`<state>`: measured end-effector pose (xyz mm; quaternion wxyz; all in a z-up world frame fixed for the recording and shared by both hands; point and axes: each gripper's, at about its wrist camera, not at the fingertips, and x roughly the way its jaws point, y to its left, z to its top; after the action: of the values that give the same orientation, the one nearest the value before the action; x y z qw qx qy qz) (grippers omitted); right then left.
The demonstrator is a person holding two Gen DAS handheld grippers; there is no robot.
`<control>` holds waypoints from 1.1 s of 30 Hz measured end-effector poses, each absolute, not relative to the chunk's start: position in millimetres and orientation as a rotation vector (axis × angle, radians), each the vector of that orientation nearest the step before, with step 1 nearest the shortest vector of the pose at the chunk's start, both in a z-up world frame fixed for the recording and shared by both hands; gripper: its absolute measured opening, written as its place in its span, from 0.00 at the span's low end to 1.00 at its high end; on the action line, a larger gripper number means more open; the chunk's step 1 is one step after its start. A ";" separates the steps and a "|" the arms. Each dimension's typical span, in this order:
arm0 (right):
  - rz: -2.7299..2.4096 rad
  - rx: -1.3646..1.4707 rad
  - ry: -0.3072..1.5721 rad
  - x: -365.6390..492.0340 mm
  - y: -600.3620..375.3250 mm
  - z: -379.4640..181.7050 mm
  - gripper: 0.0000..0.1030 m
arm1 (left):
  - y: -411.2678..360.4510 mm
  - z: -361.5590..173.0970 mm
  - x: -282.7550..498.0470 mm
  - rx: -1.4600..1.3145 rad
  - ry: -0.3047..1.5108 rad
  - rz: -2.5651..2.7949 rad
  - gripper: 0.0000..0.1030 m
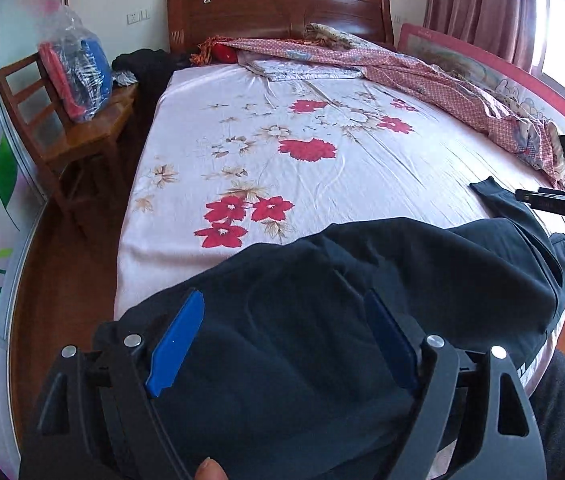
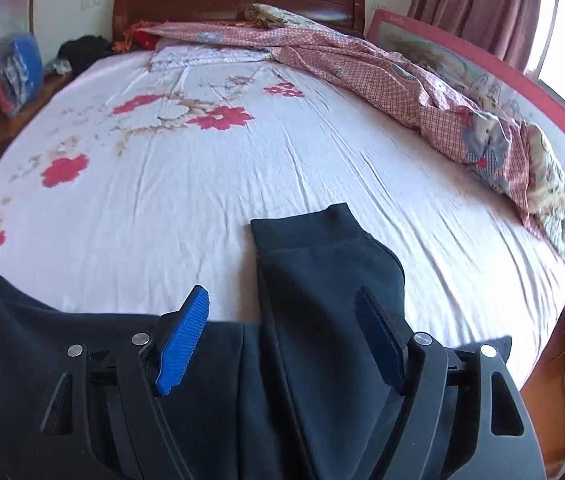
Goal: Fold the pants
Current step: 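Fold the cuff with the right gripper over toward the waistband and release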
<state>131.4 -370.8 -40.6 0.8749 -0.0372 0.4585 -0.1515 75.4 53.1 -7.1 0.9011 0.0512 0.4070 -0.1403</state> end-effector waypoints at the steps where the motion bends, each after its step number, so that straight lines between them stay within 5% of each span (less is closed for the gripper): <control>1: -0.331 -0.115 0.980 145.5 -366.9 -49.9 0.72 | 54.8 -7.4 70.6 0.096 0.838 -0.296 0.80; 8: -0.425 -0.268 1.106 178.8 -366.5 -103.1 0.72 | 58.7 -9.8 49.7 0.089 0.862 -0.303 0.80; 10: -0.392 -0.176 1.125 177.1 -377.6 -99.2 0.51 | 61.6 -9.6 50.4 0.067 0.867 -0.301 0.80; 11: -0.410 -0.186 1.134 175.5 -382.1 -98.2 0.24 | 62.5 -9.6 51.4 0.051 0.871 -0.309 0.80; 13: -0.384 -0.110 1.143 172.6 -396.7 -94.8 0.21 | 62.0 -9.4 53.6 0.032 0.878 -0.315 0.80; 15: -0.387 -0.086 1.135 167.8 -409.1 -90.0 0.06 | 59.4 -7.7 54.3 0.028 0.877 -0.325 0.80; 26: -0.308 0.535 0.749 30.5 -515.5 30.1 0.05 | 42.1 13.6 55.9 0.106 0.849 -0.343 0.83; 33: -0.392 0.906 0.617 -97.0 -602.2 3.2 0.05 | 31.6 13.5 58.2 0.179 0.874 -0.352 0.83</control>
<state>-97.0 -602.2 3.2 0.8353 0.4277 0.2916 -0.1853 58.2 31.6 13.5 0.8871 0.0861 0.4206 -0.1692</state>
